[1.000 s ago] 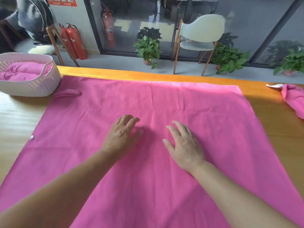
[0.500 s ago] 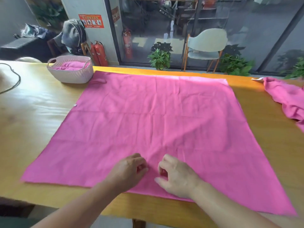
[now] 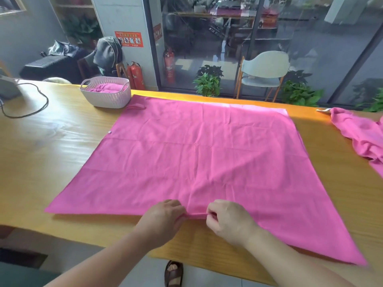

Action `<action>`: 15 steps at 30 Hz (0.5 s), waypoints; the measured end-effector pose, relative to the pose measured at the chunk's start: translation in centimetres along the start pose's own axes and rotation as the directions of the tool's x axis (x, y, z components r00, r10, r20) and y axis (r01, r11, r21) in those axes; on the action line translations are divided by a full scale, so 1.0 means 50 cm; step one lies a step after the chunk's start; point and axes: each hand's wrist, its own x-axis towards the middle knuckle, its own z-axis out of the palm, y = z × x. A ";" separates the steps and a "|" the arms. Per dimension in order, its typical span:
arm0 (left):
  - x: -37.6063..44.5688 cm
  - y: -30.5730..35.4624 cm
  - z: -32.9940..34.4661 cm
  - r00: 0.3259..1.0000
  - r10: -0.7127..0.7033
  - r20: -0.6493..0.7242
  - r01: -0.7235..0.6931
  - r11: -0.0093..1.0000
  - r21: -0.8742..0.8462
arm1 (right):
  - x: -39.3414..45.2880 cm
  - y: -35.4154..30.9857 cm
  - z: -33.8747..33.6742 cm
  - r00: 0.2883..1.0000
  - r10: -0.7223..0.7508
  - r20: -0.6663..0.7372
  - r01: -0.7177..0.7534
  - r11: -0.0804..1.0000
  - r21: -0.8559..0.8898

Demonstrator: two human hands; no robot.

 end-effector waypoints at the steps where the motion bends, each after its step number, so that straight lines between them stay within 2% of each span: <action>1: 0.006 -0.005 -0.010 0.999 -0.038 -0.016 0.037 0.999 -0.029 | 0.001 0.007 -0.007 1.000 0.027 -0.005 -0.027 0.999 0.037; 5: 0.047 -0.019 -0.055 0.990 -0.142 -0.015 0.140 0.986 -0.087 | 0.002 0.027 -0.033 0.997 0.054 0.050 -0.055 0.998 0.010; 7: 0.078 -0.030 -0.077 0.985 -0.170 0.002 0.169 0.978 -0.121 | 0.015 0.040 -0.055 0.996 0.081 0.027 -0.081 0.997 0.002; 11: 0.152 -0.064 -0.133 0.978 -0.205 0.037 0.208 0.966 -0.154 | 0.077 0.066 -0.132 0.991 0.134 -0.016 -0.131 0.983 0.131; 15: 0.241 -0.122 -0.187 0.971 -0.225 0.078 0.233 0.963 -0.136 | 0.170 0.105 -0.218 0.986 0.162 0.026 -0.164 0.976 0.143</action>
